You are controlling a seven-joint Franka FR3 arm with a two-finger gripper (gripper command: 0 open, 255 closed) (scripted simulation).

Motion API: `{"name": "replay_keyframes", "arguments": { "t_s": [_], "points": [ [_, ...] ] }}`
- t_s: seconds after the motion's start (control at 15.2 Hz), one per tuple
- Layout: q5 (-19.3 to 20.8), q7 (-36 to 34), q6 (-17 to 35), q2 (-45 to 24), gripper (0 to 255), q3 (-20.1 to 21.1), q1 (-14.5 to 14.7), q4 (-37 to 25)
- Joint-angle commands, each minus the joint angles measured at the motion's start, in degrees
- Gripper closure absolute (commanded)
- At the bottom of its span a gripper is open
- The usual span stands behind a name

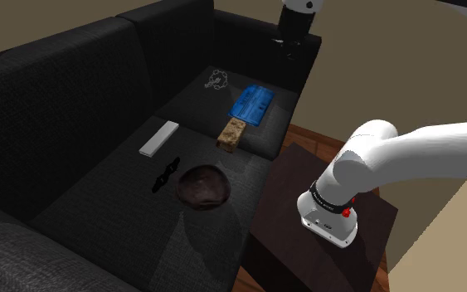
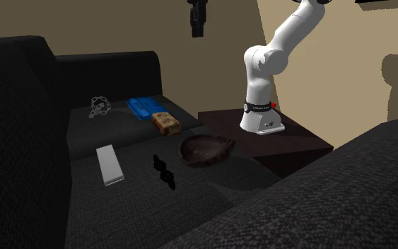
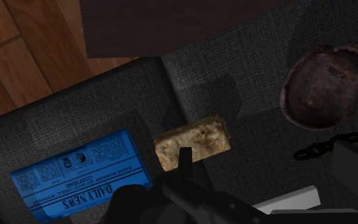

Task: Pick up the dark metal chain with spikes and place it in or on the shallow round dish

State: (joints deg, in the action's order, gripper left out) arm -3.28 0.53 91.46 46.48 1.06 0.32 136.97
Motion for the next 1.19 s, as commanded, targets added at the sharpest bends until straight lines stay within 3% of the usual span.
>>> {"name": "replay_keyframes", "arguments": {
  "t_s": [0.0, 0.53, 1.12],
  "points": [
    [0.0, 0.0, 0.0, 0.0, 0, 0.0, 0.0, 0.0],
    [-6.2, -12.8, 11.8, -3.9, 0, 9.8, 1.5, 7.2],
    [-10.6, -27.4, 26.9, -16.7, 0, 21.6, 2.0, 8.4]
  ]
}}
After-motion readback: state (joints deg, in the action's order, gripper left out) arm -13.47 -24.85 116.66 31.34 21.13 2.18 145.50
